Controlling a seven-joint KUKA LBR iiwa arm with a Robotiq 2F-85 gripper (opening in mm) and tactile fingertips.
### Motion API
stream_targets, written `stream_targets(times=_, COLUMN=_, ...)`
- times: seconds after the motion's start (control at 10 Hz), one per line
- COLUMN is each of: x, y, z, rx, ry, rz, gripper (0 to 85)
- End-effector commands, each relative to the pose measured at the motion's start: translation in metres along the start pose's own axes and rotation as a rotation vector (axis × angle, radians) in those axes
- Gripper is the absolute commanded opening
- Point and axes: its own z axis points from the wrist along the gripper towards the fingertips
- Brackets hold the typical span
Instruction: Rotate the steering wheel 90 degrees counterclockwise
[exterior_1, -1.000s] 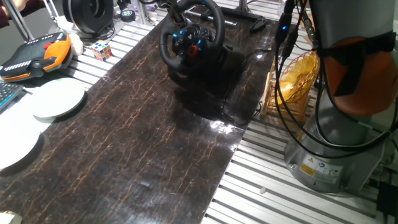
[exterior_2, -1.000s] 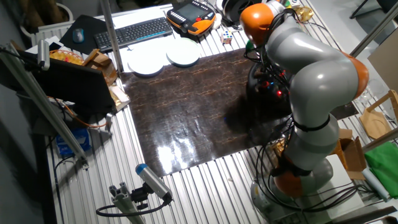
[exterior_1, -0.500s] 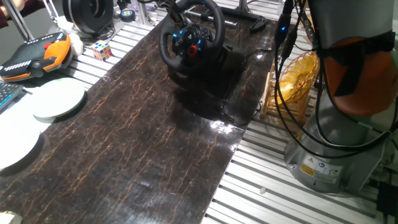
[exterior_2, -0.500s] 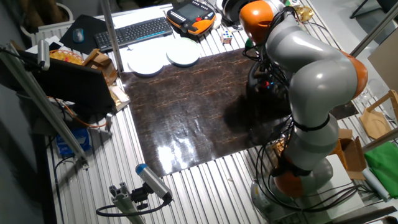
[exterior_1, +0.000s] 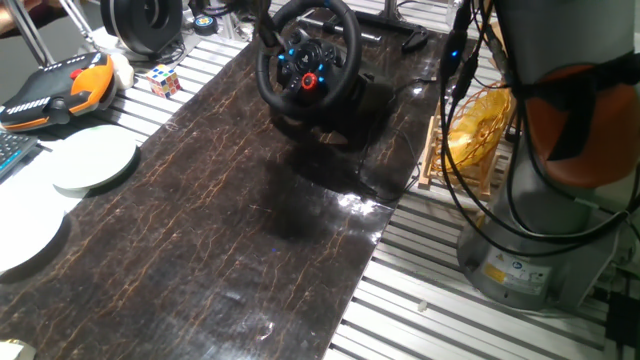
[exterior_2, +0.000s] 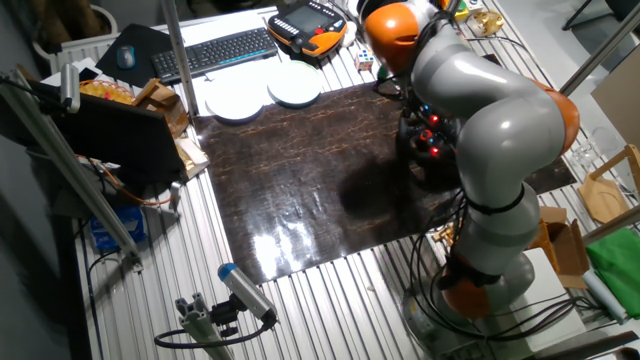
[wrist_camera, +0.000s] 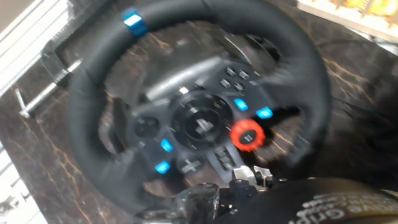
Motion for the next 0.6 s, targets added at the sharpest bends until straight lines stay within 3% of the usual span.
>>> stream_targets(times=0.0, x=0.0068, y=-0.0075, z=-0.0036, rx=0.007, ry=0.0, rz=0.011, gripper=0.7)
stream_targets(times=0.5, x=0.0075, y=-0.0086, z=-0.0039, rx=-0.016, ry=0.008, rz=0.018, gripper=0.7)
